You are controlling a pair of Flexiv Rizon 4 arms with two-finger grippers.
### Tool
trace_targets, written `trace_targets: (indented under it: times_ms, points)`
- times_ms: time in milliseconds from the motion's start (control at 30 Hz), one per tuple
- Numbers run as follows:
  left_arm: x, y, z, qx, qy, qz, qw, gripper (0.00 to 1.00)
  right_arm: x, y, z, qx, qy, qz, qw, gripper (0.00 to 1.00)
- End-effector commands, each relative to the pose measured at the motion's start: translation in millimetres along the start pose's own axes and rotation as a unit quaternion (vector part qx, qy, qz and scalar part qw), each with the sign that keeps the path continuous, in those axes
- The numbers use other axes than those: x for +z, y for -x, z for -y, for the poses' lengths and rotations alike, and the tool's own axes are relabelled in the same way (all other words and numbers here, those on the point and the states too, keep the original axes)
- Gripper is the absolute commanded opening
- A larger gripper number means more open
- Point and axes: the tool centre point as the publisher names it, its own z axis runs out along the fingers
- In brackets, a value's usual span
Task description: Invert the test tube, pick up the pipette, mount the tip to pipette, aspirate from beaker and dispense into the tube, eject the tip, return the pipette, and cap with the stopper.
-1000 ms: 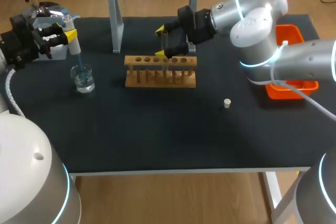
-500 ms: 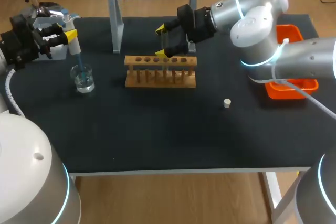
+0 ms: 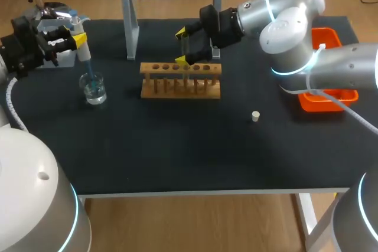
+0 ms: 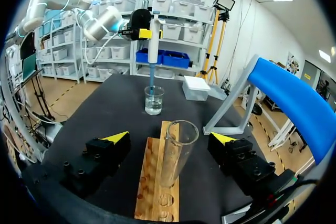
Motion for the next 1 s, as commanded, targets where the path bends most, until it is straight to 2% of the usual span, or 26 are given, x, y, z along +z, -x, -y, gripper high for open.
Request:
trace_targets:
  times_ms: [33, 533, 1000]
  points:
    - [0, -1.5, 8.3, 0.004, 0.004, 0.002, 1.000, 0.00, -2, 0, -1, 0.000, -0.002, -0.002, 1.000, 1.00]
    - [2, -6.9, 42.8, 0.036, 0.016, 0.006, 0.999, 0.00, -2, 0, -1, 0.000, -0.002, -0.002, 1.000, 1.00]
    - [21, -14.1, 78.3, 0.033, 0.042, 0.020, 0.998, 0.00, -2, 0, -1, 0.000, -0.002, -0.002, 1.000, 1.00]
